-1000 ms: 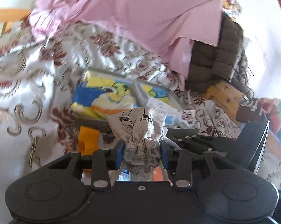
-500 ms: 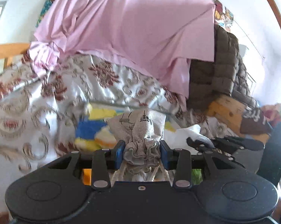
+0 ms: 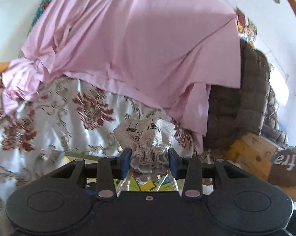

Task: Organize soft objects
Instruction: 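Carry the pouch toward the tray with the left tool while the right tool grasps the white tissue, then lower the pouch into the tray with the left tool while the right tool releases the tissue there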

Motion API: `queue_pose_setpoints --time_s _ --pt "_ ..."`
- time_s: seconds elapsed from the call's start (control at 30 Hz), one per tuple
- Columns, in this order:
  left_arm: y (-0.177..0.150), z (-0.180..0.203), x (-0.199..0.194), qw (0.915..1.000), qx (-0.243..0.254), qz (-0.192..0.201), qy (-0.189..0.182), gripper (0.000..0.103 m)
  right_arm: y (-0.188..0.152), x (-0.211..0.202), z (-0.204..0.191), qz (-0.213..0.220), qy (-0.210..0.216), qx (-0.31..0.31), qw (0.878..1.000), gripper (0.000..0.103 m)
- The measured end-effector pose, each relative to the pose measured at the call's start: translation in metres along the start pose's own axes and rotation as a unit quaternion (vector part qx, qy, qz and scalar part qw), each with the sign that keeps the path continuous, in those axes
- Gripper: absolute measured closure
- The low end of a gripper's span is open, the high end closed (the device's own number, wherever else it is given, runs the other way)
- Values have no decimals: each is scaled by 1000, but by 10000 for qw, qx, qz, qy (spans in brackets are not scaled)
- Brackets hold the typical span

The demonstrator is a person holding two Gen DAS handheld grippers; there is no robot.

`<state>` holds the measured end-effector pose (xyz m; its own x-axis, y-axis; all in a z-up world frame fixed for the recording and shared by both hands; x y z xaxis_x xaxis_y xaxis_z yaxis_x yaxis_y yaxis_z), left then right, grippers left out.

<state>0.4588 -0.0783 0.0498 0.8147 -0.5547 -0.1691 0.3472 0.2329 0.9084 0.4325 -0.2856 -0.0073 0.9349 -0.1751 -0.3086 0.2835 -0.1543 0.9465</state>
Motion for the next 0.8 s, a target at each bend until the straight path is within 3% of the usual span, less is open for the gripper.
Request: queue_pose_setpoints --time_s 0.27,0.63,0.73,0.8 --pt "-42 -4 55 9979 -174 -622 72 62 -4 27 10 -638 61 287 9975 93" --pt "-67 -19 64 9917 -502 -1089 462 60 -22 40 21 -1290 -25 654 9895 81" --pt "-70 -22 59 9908 -590 -1106 510 60 -23 40 25 -1350 32 820 9874 70" --pt "-69 -21 56 9907 -594 -1108 519 53 -21 36 26 -1309 48 860 9876 58"
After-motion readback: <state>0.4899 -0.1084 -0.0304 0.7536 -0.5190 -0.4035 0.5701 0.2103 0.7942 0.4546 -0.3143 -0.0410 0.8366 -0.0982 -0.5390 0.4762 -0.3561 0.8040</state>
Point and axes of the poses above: each gripper's, at about its wrist camera, not at the fingertips, and x roughly the way its jaws point, z to its right, y to its top, the point moved 6 cm from there along x, roughly the way its jaws point, and after that the axes turned 13 degrees about -y, right-handed, at the moved point
